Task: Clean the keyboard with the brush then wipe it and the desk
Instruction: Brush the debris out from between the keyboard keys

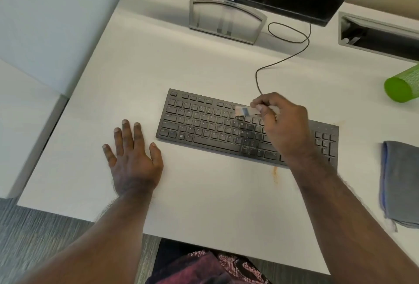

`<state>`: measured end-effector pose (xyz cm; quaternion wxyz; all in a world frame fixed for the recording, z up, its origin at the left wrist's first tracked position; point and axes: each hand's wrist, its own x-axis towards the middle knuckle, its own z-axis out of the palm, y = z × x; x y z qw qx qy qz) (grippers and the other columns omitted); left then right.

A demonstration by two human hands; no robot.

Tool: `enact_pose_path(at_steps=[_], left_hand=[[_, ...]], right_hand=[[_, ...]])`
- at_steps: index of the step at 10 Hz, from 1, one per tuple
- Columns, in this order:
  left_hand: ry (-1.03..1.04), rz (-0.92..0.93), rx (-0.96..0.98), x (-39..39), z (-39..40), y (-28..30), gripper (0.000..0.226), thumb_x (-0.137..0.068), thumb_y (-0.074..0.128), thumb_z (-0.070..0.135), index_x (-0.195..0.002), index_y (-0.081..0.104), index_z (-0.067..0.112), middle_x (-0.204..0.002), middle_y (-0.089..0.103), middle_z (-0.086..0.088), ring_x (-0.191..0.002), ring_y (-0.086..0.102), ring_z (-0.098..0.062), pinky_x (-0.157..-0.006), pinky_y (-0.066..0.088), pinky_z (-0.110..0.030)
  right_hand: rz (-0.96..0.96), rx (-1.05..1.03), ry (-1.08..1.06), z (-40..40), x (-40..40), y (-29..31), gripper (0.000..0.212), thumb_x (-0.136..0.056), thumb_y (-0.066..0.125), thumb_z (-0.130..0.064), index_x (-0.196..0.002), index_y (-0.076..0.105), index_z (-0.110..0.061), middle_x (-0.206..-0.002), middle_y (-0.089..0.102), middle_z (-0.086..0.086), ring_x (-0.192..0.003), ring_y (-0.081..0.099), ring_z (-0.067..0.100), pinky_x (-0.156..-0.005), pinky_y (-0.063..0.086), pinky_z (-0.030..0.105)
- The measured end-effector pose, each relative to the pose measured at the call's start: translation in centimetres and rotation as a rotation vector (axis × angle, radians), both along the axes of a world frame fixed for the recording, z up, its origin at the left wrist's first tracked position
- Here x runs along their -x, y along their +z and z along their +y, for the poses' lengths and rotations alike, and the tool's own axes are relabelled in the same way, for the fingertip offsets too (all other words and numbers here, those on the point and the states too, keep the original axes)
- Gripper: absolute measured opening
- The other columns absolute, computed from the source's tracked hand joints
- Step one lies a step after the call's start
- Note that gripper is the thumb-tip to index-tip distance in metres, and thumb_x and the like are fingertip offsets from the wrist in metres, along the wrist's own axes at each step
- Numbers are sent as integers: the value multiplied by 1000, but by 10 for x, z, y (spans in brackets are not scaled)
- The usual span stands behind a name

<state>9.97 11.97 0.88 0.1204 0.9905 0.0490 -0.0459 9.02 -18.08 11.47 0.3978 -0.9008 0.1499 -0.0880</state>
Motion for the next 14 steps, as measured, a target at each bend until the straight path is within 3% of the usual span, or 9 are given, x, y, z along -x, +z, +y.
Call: enact_pose_path(at_steps=[2, 5, 6, 7, 8, 9, 11, 13, 14], left_hand=[[2, -12, 6, 0, 0, 0, 74, -94, 27, 44, -162, 21, 16, -172, 8, -4, -158, 6, -26, -126, 1, -55], [-1, 7, -3, 0, 0, 0, 75, -94, 25, 45, -163, 18, 18, -172, 4, -3, -158, 3, -25, -127, -2, -53], [-1, 7, -3, 0, 0, 0, 75, -94, 25, 44, -163, 17, 18, -172, 3, -3, -158, 3, -25, -127, -2, -53], [-1, 10, -6, 0, 0, 0, 75, -94, 25, 44, -163, 17, 18, -172, 4, -3, -158, 3, -25, -127, -1, -53], [-3, 7, -10, 0, 0, 0, 75, -94, 25, 45, -163, 17, 18, -172, 4, -3, -158, 3, -25, -126, -1, -54], [-3, 3, -8, 0, 1, 0, 75, -94, 25, 45, -163, 18, 17, -172, 5, -4, -158, 3, -25, -126, 0, -54], [-9, 6, -5, 0, 0, 1, 75, -94, 25, 45, -164, 15, 18, -172, 3, -3, -158, 2, -24, -126, -1, -54], [-8, 13, -6, 0, 0, 1, 75, -94, 24, 46, -164, 15, 18, -172, 2, -3, -158, 1, -24, -126, -1, -54], [-8, 12, -2, 0, 0, 1, 76, -94, 24, 46, -164, 15, 18, -172, 2, -3, -158, 1, -24, -126, -1, -54]], right_hand=[[-38, 25, -78, -8, -4, 7, 14, -96, 59, -18, -102, 70, -24, -94, 72, -14, -87, 65, 1, -74, 48, 9], [-37, 9, -175, -25, -3, 7, 16, -97, 58, -18, -99, 69, -29, -95, 72, -14, -89, 67, 5, -77, 52, 15], [-31, -131, -40, -8, -1, 9, 15, -95, 61, -16, -99, 70, -27, -94, 73, -12, -84, 69, 12, -75, 60, 34], [41, -120, 139, 13, 2, 5, 14, -95, 62, -18, -98, 71, -29, -79, 68, -22, -48, 52, 11, -42, 43, 27], [43, -51, 222, 30, -4, 2, 14, -96, 60, -20, -98, 68, -31, -87, 72, -17, -42, 43, 9, -43, 37, 21], [19, -35, 247, 45, -15, 2, 16, -96, 61, -16, -99, 70, -28, -88, 71, -15, -55, 54, -1, -51, 33, 9], [-76, -116, 82, 46, -30, 4, 14, -95, 61, -14, -102, 71, -21, -91, 72, -14, -80, 66, -2, -68, 50, 11], [20, -7, 224, 49, -20, -4, 13, -97, 59, -22, -101, 68, -29, -91, 73, -14, -54, 56, 0, -47, 40, 19], [-36, 17, 152, 46, -25, -4, 13, -96, 60, -20, -103, 69, -26, -89, 71, -15, -71, 62, 2, -59, 48, 19]])
